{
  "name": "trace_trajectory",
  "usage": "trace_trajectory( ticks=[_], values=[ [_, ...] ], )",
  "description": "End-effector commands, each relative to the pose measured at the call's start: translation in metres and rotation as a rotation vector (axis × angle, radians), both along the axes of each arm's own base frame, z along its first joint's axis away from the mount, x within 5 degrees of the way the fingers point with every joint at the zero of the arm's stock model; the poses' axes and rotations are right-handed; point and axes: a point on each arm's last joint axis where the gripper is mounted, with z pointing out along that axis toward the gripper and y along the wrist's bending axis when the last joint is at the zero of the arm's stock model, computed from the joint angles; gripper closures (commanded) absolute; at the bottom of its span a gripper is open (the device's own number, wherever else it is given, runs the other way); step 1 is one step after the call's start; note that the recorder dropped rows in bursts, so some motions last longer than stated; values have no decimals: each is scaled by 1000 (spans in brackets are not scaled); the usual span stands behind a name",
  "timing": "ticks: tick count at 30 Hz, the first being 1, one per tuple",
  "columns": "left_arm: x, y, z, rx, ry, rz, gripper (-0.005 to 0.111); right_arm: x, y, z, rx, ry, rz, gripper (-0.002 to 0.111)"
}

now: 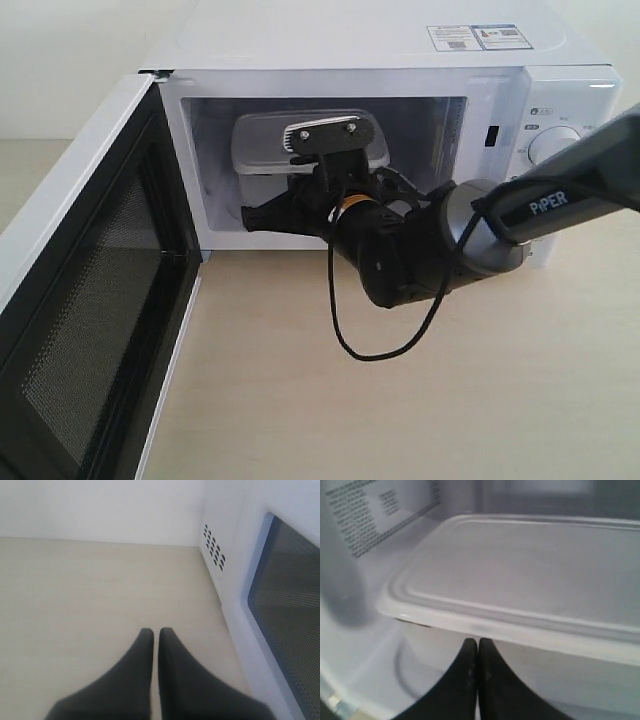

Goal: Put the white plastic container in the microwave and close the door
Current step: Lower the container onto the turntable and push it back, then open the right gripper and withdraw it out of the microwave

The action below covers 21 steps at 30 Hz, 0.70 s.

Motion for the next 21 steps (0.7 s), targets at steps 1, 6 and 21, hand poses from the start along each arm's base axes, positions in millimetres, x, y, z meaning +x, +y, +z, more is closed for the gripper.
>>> trace_trajectory(
  ticks=[1,6,21],
  values=[
    [0,0,-1,-5,-6,-4,102,15,-14,5,37,11,-88,108],
    [0,0,-1,-5,-6,-4,102,19,-16,5,40,53,-103,108],
    [0,0,-1,-5,-6,-4,102,3,-11,37,59,180,-32,108]
  ],
)
